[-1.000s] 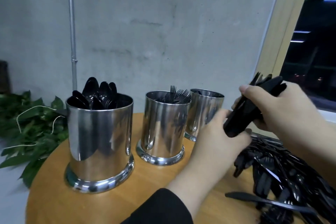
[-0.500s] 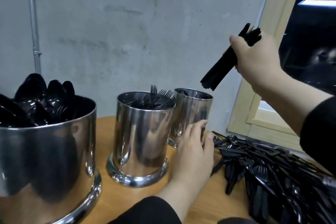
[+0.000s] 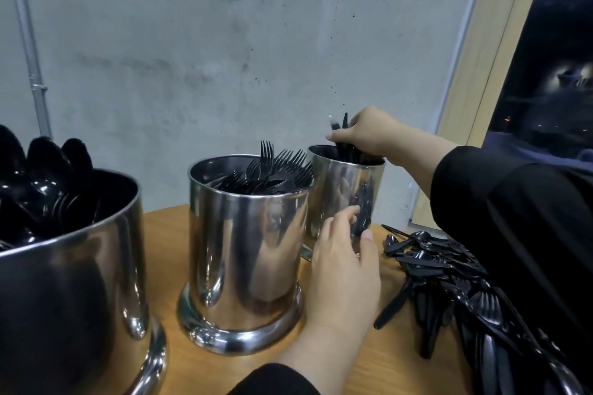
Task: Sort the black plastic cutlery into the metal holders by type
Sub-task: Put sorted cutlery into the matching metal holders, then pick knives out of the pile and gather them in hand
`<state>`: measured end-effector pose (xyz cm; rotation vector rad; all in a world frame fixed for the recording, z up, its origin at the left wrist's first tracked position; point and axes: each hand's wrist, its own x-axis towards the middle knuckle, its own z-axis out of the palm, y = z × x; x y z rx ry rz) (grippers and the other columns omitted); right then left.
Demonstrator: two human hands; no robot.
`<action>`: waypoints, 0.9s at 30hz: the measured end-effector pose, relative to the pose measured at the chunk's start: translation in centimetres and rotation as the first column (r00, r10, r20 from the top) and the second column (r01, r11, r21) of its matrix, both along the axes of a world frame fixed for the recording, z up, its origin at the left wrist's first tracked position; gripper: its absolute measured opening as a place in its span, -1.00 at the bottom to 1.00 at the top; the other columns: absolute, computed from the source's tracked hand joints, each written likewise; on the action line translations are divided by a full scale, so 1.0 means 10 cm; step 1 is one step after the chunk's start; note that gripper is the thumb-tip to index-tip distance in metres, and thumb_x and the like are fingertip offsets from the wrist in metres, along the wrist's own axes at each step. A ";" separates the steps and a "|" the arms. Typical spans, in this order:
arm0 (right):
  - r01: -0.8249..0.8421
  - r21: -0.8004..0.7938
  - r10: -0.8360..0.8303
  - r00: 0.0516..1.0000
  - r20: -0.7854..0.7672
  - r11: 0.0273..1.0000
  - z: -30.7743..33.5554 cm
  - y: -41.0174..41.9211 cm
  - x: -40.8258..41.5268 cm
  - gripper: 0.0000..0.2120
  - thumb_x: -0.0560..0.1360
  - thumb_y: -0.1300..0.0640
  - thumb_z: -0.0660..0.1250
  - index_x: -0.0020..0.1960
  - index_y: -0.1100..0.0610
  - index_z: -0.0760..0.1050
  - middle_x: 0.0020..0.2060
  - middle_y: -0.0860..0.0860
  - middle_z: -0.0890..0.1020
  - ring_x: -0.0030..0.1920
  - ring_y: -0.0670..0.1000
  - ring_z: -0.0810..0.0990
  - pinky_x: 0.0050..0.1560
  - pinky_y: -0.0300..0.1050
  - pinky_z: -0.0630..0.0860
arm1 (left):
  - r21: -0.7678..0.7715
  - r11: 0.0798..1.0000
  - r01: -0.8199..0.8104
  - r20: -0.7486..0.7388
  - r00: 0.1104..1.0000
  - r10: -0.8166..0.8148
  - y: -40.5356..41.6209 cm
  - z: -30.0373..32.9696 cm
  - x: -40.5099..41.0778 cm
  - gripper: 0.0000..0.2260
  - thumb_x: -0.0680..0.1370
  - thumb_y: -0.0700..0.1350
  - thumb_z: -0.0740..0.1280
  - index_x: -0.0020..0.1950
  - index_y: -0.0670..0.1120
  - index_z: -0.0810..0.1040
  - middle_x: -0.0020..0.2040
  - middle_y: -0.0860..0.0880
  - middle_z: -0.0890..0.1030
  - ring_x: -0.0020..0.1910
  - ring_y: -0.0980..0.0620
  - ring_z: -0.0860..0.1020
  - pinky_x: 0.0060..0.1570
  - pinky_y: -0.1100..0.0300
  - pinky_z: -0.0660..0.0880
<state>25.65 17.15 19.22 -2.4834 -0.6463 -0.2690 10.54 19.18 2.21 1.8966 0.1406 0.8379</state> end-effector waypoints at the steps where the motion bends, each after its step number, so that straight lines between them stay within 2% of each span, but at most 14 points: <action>1: -0.004 -0.036 0.005 1.000 0.004 0.999 0.00 0.01 -0.01 -0.47 0.45 -0.22 0.48 -0.32 0.14 0.32 -0.47 0.04 0.28 -0.44 0.07 0.27 -0.40 -0.10 0.17 | 0.004 1.000 0.006 0.002 1.000 -0.006 0.00 0.00 0.00 -0.70 0.69 0.05 0.18 0.43 0.23 0.36 0.39 0.29 0.40 0.36 0.27 0.36 0.38 0.13 0.39; 3: -0.022 -0.067 0.022 1.000 -0.001 0.998 -0.01 0.01 -0.03 -0.41 0.45 -0.35 0.39 -0.26 0.22 0.51 -0.45 0.06 0.27 -0.39 0.08 0.27 -0.35 -0.09 0.18 | 0.006 1.000 0.014 -0.004 1.000 -0.014 0.01 0.00 0.00 -0.70 0.69 0.06 0.17 0.44 0.23 0.35 0.39 0.29 0.39 0.37 0.27 0.36 0.38 0.13 0.40; 4: -0.028 -0.073 0.029 0.999 0.013 0.997 -0.02 -0.01 -0.04 -0.33 0.49 -0.37 0.32 -0.06 0.30 0.61 -0.43 0.08 0.31 -0.36 0.09 0.31 -0.33 -0.09 0.22 | 0.008 1.000 0.017 -0.002 1.000 -0.017 0.01 0.00 -0.01 -0.70 0.69 0.06 0.17 0.44 0.23 0.34 0.39 0.28 0.40 0.37 0.27 0.36 0.38 0.13 0.40; 5: -0.025 -0.068 0.028 0.999 0.036 0.997 -0.02 -0.05 -0.07 -0.29 0.54 -0.35 0.25 0.13 0.34 0.60 -0.39 0.09 0.38 -0.33 0.10 0.37 -0.31 -0.11 0.28 | 0.013 1.000 0.020 0.000 1.000 -0.020 0.00 0.01 -0.02 -0.69 0.69 0.06 0.17 0.44 0.22 0.35 0.39 0.28 0.40 0.37 0.26 0.36 0.38 0.14 0.40; 7: -0.032 0.015 0.030 0.994 0.107 0.999 -0.03 -0.17 -0.14 -0.40 0.63 -0.27 0.15 0.26 0.25 0.57 -0.28 0.07 0.54 -0.21 0.10 0.50 -0.18 -0.10 0.40 | 0.030 0.999 0.032 0.008 0.999 -0.032 -0.01 0.01 -0.04 -0.69 0.70 0.05 0.17 0.45 0.20 0.36 0.38 0.26 0.42 0.37 0.24 0.37 0.38 0.16 0.39; 9: -0.052 0.143 0.021 0.976 0.215 0.988 -0.04 -0.36 -0.22 -0.53 0.66 -0.20 0.14 0.24 0.15 0.57 -0.10 0.06 0.64 -0.10 0.07 0.56 -0.09 -0.10 0.43 | 0.053 0.997 0.049 0.022 0.999 -0.050 -0.03 0.02 -0.05 -0.69 0.70 0.04 0.18 0.44 0.19 0.38 0.36 0.24 0.44 0.36 0.21 0.39 0.36 0.16 0.40; 10: -0.049 0.179 -0.002 0.961 0.277 0.983 -0.05 -0.49 -0.28 -0.57 0.67 -0.18 0.15 0.20 0.12 0.58 -0.06 0.05 0.66 -0.11 0.05 0.57 -0.13 -0.12 0.41 | 0.077 0.995 0.056 0.025 0.998 -0.058 -0.05 0.04 -0.08 -0.69 0.69 0.03 0.18 0.44 0.19 0.39 0.36 0.23 0.46 0.35 0.20 0.40 0.34 0.16 0.41; 13: -0.023 0.183 -0.046 0.930 0.364 0.983 -0.13 -0.99 -0.54 -0.61 0.66 -0.16 0.17 0.16 0.09 0.62 -0.10 -0.04 0.63 -0.10 0.02 0.59 -0.15 -0.14 0.36 | 0.196 0.976 0.092 0.040 0.994 -0.102 -0.12 0.08 -0.18 -0.68 0.70 0.02 0.18 0.46 0.12 0.41 0.35 0.18 0.49 0.32 0.19 0.43 0.30 0.20 0.40; 15: 0.006 0.140 -0.058 0.929 0.366 0.990 -0.27 -1.44 -0.80 -0.66 0.65 -0.16 0.20 0.12 0.03 0.63 -0.10 -0.11 0.66 -0.10 -0.04 0.61 -0.11 -0.10 0.44 | 0.316 0.939 0.136 0.037 0.987 -0.155 -0.21 0.12 -0.28 -0.68 0.71 0.02 0.16 0.46 0.06 0.45 0.32 0.15 0.52 0.29 0.19 0.44 0.22 0.26 0.35; 17: 0.025 0.074 -0.050 0.936 0.348 0.997 -0.48 -1.96 -1.09 -0.73 0.64 -0.13 0.22 0.05 -0.02 0.63 -0.13 -0.17 0.68 -0.16 -0.17 0.60 -0.11 -0.12 0.50 | 0.448 0.873 0.192 0.032 0.973 -0.231 -0.33 0.15 -0.38 -0.68 0.70 0.02 0.15 0.42 0.02 0.49 0.27 0.11 0.57 0.25 0.15 0.48 0.21 0.21 0.39; 19: 0.057 0.017 -0.060 0.956 0.288 0.998 -0.72 -2.49 -1.39 -0.79 0.62 -0.11 0.25 0.01 -0.06 0.62 -0.17 -0.20 0.67 -0.17 -0.24 0.59 -0.14 -0.26 0.49 | 0.561 0.784 0.267 -0.045 0.955 -0.294 -0.51 0.18 -0.50 -0.67 0.70 0.04 0.16 0.44 0.05 0.49 0.30 0.12 0.57 0.28 0.11 0.49 0.27 0.14 0.42; 21: 0.105 -0.017 -0.098 0.966 0.238 0.994 -0.95 -2.97 -1.66 -0.82 0.60 -0.12 0.27 0.02 -0.10 0.62 -0.18 -0.24 0.66 -0.16 -0.31 0.59 -0.18 -0.36 0.46 | 0.648 0.688 0.328 -0.160 0.941 -0.298 -0.71 0.21 -0.61 -0.65 0.70 0.09 0.15 0.48 0.12 0.43 0.37 0.16 0.51 0.34 0.12 0.45 0.27 0.17 0.38; 23: 0.157 -0.017 -0.151 0.967 0.207 0.987 -1.17 -3.34 -1.85 -0.83 0.59 -0.11 0.28 0.03 -0.11 0.63 -0.20 -0.27 0.66 -0.15 -0.32 0.60 -0.21 -0.40 0.46 | 0.676 0.633 0.377 -0.258 0.926 -0.275 -0.90 0.22 -0.67 -0.65 0.70 0.16 0.12 0.48 0.18 0.38 0.38 0.21 0.46 0.35 0.14 0.43 0.25 0.16 0.40; 27: 0.181 -0.019 -0.174 0.965 0.196 0.983 -1.46 -3.72 -1.94 -0.88 0.60 -0.08 0.30 0.00 -0.13 0.61 -0.19 -0.23 0.65 -0.12 -0.27 0.57 -0.20 -0.34 0.41 | 0.662 0.627 0.412 -0.356 0.908 -0.221 -1.25 0.19 -0.75 -0.62 0.69 0.23 0.10 0.48 0.18 0.37 0.39 0.22 0.44 0.36 0.12 0.44 0.21 0.07 0.47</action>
